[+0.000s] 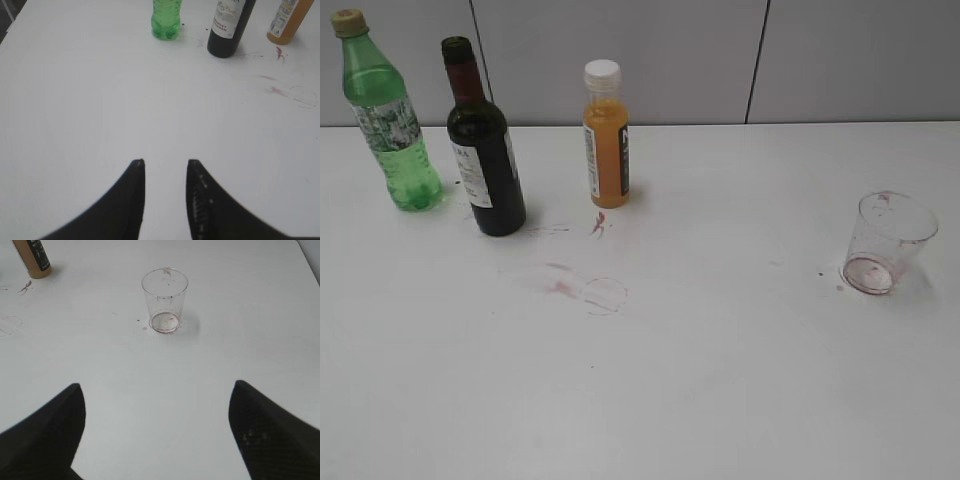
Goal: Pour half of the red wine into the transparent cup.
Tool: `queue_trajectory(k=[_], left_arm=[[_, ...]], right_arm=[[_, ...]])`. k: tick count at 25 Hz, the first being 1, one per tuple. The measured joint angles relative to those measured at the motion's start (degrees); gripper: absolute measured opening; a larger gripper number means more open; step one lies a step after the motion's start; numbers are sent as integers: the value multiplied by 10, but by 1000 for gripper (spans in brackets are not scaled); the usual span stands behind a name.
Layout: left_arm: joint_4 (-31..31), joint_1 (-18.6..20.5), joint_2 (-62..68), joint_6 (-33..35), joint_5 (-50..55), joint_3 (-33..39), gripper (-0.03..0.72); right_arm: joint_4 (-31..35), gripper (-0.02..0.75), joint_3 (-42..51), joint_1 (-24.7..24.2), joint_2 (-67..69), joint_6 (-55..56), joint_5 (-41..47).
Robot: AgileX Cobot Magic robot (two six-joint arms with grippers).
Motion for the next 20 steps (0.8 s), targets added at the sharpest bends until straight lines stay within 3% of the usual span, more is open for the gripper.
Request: queue_trajectory(k=[11,20], left_arm=[[0,0,0,0,0,0,210],[0,0,0,0,0,0,210]], right_arm=[[-1,687,-1,0,0,0,-2],[1,675,-8,0,16,-1,-90]])
